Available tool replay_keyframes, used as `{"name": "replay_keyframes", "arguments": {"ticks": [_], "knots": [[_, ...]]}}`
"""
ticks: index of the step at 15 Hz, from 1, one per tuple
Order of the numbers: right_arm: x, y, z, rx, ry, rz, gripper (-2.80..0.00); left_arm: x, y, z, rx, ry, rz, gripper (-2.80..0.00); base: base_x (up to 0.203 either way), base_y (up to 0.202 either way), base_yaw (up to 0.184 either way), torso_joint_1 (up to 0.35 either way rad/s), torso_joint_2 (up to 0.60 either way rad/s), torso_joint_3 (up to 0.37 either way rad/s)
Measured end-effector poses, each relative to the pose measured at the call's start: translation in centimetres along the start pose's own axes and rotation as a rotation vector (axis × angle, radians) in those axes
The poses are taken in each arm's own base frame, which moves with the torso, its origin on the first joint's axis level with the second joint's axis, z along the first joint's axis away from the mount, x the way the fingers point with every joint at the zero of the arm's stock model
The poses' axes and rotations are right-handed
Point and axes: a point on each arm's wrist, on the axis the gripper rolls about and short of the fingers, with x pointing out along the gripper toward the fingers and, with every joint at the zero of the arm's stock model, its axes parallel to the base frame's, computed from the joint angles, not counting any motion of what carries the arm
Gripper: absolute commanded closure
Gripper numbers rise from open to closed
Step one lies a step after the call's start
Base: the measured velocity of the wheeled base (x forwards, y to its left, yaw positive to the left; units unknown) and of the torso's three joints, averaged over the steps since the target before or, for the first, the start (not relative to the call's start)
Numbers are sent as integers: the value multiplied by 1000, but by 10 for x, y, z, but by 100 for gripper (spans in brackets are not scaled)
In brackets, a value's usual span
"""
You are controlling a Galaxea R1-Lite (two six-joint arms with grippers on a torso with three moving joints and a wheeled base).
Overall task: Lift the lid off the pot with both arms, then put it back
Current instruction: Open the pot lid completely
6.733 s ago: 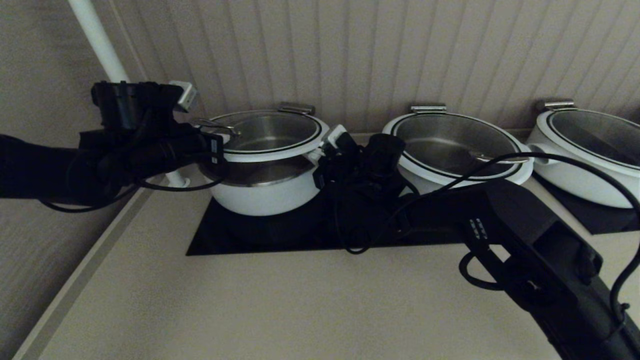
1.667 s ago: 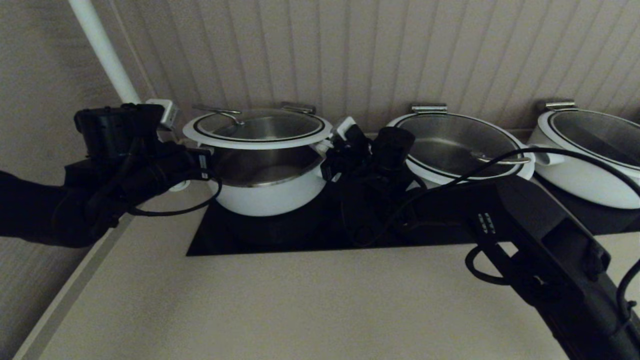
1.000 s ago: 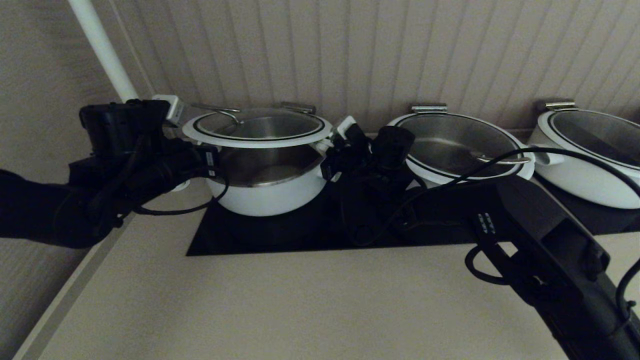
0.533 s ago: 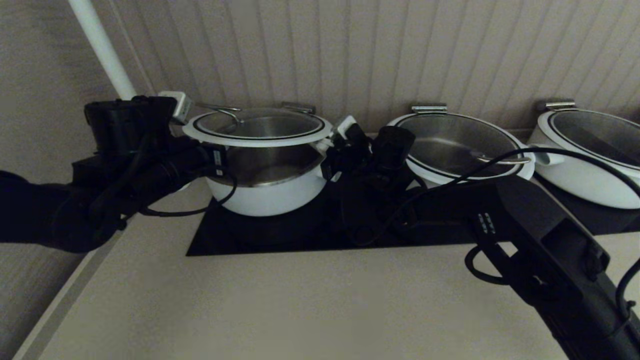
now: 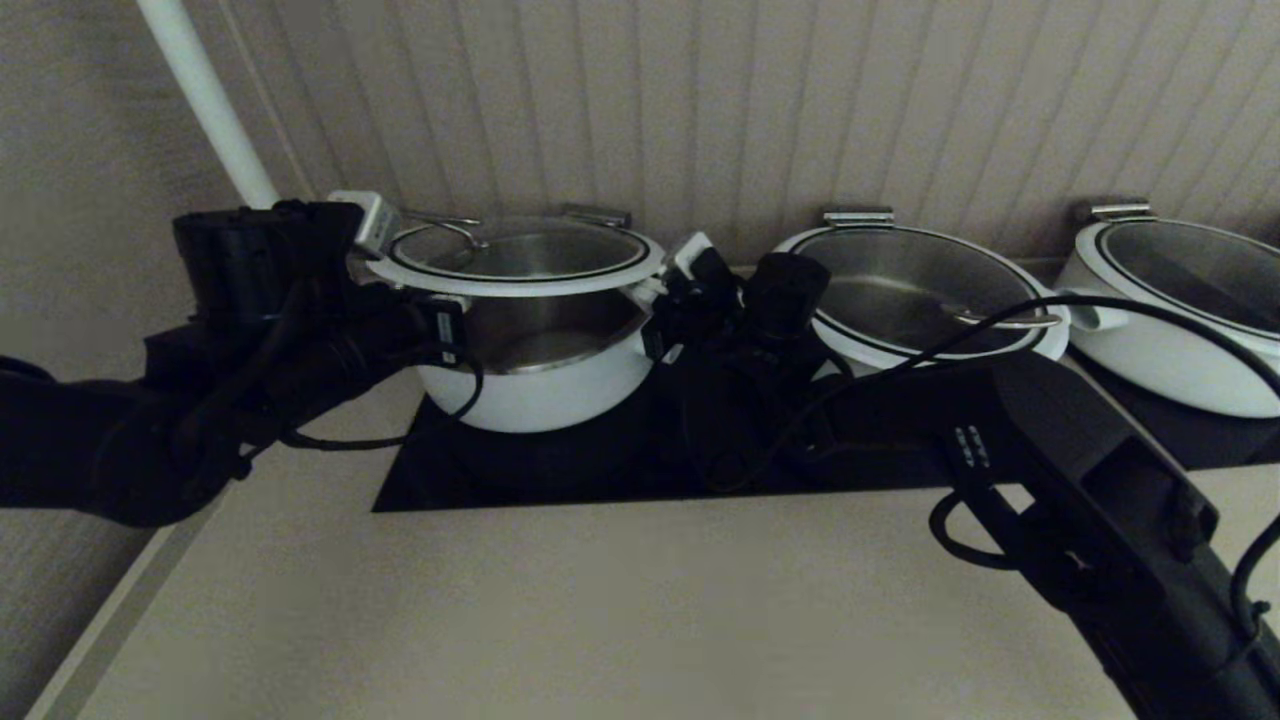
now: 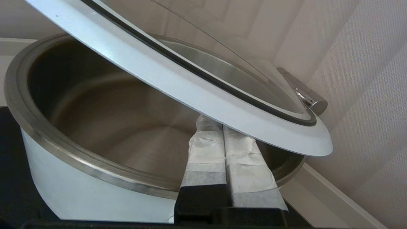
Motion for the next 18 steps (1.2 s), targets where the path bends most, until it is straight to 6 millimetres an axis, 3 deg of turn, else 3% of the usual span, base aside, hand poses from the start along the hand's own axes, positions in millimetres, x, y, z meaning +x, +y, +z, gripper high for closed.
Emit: {"name": "replay_keyframes", "arguments": {"ticks": [7,18], "knots": [[0,0,0,-1,0,0,0,2,-1,-2,0,7,1,0,0,0,0,0,0,0],[1,-1,3,-4,-10,-4,0,22,-1,3,2,-64,30,0,0,0,0,0,0,0]]}}
